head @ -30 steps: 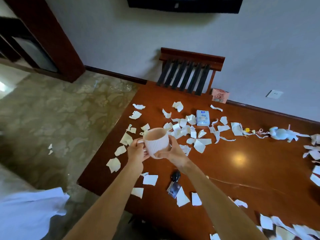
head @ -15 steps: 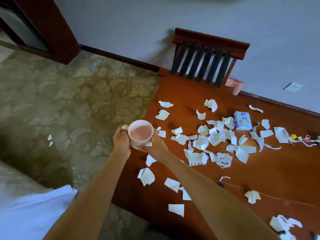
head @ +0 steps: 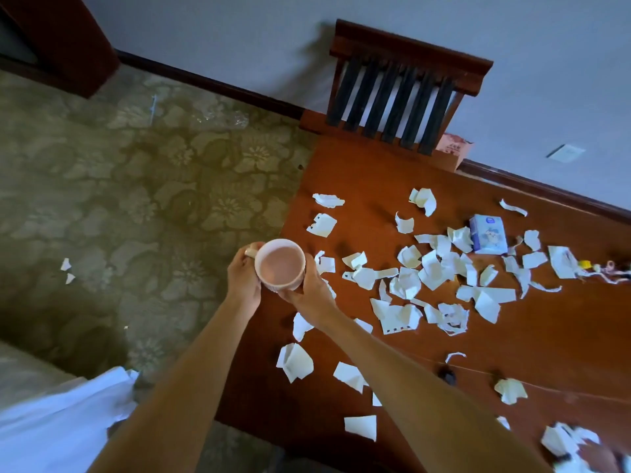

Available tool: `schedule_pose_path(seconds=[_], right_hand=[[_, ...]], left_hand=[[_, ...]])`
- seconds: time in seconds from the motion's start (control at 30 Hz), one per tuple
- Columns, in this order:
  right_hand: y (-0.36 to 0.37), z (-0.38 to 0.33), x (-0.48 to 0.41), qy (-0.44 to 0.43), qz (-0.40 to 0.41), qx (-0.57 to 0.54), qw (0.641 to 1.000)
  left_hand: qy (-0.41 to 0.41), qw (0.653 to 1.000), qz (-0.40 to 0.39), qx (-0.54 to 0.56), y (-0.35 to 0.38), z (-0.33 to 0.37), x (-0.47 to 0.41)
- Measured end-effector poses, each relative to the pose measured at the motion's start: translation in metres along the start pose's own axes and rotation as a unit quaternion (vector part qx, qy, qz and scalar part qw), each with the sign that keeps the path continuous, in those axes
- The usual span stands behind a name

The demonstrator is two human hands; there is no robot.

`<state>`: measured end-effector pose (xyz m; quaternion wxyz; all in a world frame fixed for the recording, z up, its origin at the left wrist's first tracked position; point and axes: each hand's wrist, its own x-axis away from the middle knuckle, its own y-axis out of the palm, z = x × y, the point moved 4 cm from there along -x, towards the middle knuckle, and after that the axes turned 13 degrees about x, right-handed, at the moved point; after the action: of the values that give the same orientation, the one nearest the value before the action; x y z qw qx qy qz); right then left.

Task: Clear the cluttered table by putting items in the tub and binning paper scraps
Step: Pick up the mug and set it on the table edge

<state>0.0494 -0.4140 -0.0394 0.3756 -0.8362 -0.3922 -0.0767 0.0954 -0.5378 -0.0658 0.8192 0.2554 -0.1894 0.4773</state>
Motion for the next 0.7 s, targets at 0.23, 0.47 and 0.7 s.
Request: schedule_pose_path(seconds=[0.23, 0.47, 0.7], right_hand=[[-0.015, 0.027, 0.011, 0.028, 0.067, 0.035, 0.997], [-0.022, 0.032, 0.019, 0.033, 0.066, 0.050, 0.996], [-0.044, 0.038, 0.034, 0.069, 0.049, 0.068, 0.994]], left_hand=[[-0.020, 0.997, -0.027, -0.071, 0.027, -0.017, 0.011], [-0.029, 0.995, -0.040, -0.090, 0.035, -0.019, 0.023], [0.020, 0.980, 0.057, -0.190, 0.034, 0.005, 0.039]])
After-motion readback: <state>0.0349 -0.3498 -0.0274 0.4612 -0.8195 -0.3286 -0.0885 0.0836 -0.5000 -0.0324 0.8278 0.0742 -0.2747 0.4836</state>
